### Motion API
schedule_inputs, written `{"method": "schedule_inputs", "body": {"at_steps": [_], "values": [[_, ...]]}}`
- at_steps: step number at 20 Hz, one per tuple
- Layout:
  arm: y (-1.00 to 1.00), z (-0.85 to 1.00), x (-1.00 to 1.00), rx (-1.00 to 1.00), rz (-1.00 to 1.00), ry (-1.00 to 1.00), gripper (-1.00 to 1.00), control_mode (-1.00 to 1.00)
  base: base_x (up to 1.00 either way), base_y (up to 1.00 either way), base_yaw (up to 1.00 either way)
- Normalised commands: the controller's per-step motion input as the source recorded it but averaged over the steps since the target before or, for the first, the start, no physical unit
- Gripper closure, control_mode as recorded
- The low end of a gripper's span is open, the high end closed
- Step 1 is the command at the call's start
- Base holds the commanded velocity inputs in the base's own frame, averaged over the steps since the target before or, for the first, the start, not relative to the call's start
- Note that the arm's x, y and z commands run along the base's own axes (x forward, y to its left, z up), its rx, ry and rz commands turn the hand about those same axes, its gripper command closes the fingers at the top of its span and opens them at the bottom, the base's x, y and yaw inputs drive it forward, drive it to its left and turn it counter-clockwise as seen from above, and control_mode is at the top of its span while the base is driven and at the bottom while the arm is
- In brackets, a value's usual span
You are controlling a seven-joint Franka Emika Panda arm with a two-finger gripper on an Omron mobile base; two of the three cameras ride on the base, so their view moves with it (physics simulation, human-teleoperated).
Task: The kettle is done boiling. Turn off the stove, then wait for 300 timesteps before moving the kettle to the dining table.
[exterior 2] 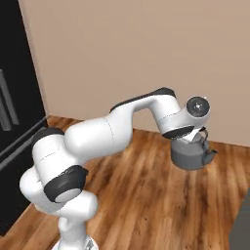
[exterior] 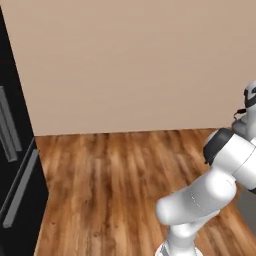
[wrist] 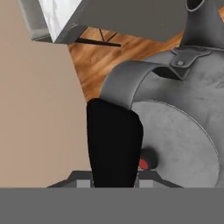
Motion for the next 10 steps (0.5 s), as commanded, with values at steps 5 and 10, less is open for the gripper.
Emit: {"method": "schedule_inputs", "body": {"at_steps": [5, 10], "values": [[0.00, 0.00, 0.00, 0.00, 0.00, 0.00, 1.00, 1.00, 0.56, 0.35, -0.45], [0.00, 0.00, 0.00, 0.00, 0.00, 0.00, 1.00, 1.00, 0.58, 0.36, -0.45]]}}
